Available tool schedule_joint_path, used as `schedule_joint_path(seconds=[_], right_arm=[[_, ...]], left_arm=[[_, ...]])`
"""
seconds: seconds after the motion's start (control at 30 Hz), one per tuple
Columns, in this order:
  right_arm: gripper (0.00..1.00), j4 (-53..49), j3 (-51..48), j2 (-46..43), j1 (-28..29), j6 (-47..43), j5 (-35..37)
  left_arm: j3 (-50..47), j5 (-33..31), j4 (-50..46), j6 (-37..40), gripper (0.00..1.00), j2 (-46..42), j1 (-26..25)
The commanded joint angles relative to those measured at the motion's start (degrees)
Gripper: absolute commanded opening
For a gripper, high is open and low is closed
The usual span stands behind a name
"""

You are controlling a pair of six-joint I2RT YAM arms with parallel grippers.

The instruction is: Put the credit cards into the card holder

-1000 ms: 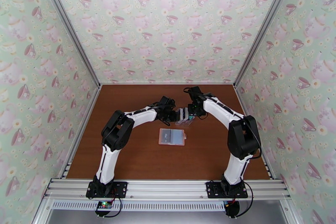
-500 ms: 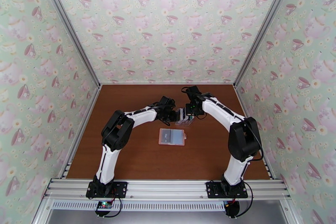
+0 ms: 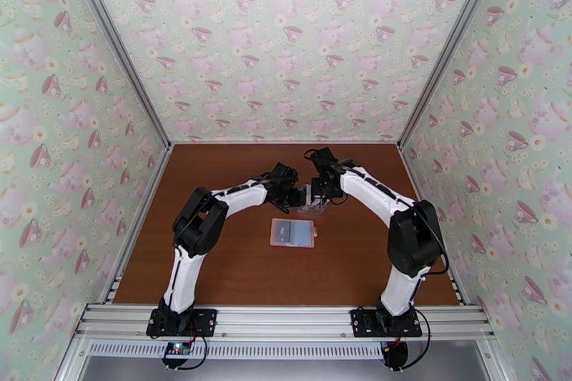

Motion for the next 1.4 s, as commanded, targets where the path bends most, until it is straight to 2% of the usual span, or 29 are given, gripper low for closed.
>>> schedule_joint_path(seconds=[0.0,0.5,0.8,0.97,1.23,1.37], right_arm=[[0.0,0.2,0.3,-3.9,0.7,3.1,2.9],[0.0,-1.3,-0.3,-9.7,6.2,8.5,14.7],[0.0,-0.6,-4.1,-11.8,10.8,11.7,17.5],[0.0,3.2,-8.7,-14.9,12.4,12.8,13.7],[0.0,19.5,-22.2,-23.3,12.7,13.0,-1.0],[0.0,26.7,-28.6,-26.3,12.6,14.8,-6.0]], left_arm=[[1.9,-1.4,-3.9,0.6,0.35,-1.9,0.4],[-0.1,-2.5,-3.0,1.3,0.37,-7.0,0.5],[-8.5,-4.6,-2.7,3.8,0.37,-14.8,0.6],[-16.6,-4.7,-0.4,4.9,0.37,-19.8,0.4],[-25.9,-4.7,1.5,6.8,0.37,-24.7,0.2],[-28.6,-4.7,1.6,7.0,0.37,-26.3,0.2]])
